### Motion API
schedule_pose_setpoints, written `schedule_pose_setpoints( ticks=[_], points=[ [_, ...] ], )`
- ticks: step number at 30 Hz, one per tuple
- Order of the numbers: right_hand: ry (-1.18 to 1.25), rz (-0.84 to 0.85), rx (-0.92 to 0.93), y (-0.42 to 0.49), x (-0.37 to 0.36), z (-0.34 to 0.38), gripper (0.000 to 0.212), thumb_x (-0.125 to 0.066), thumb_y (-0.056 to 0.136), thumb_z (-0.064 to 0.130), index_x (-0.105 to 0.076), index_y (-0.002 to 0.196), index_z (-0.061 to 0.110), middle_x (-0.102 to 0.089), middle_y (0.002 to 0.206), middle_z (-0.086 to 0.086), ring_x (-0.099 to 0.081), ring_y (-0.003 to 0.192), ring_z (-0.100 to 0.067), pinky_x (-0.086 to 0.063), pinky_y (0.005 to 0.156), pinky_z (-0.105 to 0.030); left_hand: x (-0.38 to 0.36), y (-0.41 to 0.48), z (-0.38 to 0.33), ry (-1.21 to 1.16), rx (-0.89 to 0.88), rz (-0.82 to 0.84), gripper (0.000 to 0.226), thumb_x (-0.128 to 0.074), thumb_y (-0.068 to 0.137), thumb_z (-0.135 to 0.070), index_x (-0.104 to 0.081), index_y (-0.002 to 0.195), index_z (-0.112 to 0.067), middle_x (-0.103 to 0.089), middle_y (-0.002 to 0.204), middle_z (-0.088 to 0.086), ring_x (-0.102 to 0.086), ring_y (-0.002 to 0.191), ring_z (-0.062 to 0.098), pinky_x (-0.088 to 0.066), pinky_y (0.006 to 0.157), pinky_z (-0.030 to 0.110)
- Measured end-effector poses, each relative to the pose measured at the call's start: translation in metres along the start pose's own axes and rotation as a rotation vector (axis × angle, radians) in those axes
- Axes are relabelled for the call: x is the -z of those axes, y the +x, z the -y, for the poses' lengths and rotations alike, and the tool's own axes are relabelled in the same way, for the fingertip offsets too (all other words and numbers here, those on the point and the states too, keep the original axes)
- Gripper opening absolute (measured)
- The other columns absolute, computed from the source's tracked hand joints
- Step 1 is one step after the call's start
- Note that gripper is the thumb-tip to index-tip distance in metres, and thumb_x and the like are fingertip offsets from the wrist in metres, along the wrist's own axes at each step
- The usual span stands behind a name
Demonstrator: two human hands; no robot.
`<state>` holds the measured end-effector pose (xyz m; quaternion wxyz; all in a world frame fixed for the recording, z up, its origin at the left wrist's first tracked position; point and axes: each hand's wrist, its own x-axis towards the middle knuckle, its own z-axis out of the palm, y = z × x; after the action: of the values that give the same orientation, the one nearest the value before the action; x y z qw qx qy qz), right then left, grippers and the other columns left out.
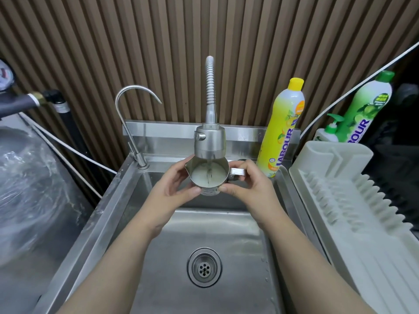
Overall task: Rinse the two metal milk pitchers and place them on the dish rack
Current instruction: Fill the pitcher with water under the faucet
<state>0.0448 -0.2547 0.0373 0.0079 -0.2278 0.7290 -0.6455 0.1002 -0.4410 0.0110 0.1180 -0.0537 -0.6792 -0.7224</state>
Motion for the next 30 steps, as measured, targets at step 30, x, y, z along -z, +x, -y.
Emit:
schedule_pose_setpoints(
  ticks=[30],
  points=[
    [0.013, -0.070, -0.046, -0.008, -0.004, -0.013, 0.034, -0.082, 0.057, 0.029, -0.065, 0.084, 0.042, -0.064, 0.099, -0.014, -0.044, 0.082, -0.011, -0.040, 0.080, -0.032, 0.002, -0.002, 0.001, 0.032, 0.000, 0.047, 0.058, -0.070, 0.075, -0.008, -0.056, 0.122, -0.039, -0.062, 0.129, -0.018, -0.048, 0.129, 0.002, -0.042, 0.093, 0.008]
  ],
)
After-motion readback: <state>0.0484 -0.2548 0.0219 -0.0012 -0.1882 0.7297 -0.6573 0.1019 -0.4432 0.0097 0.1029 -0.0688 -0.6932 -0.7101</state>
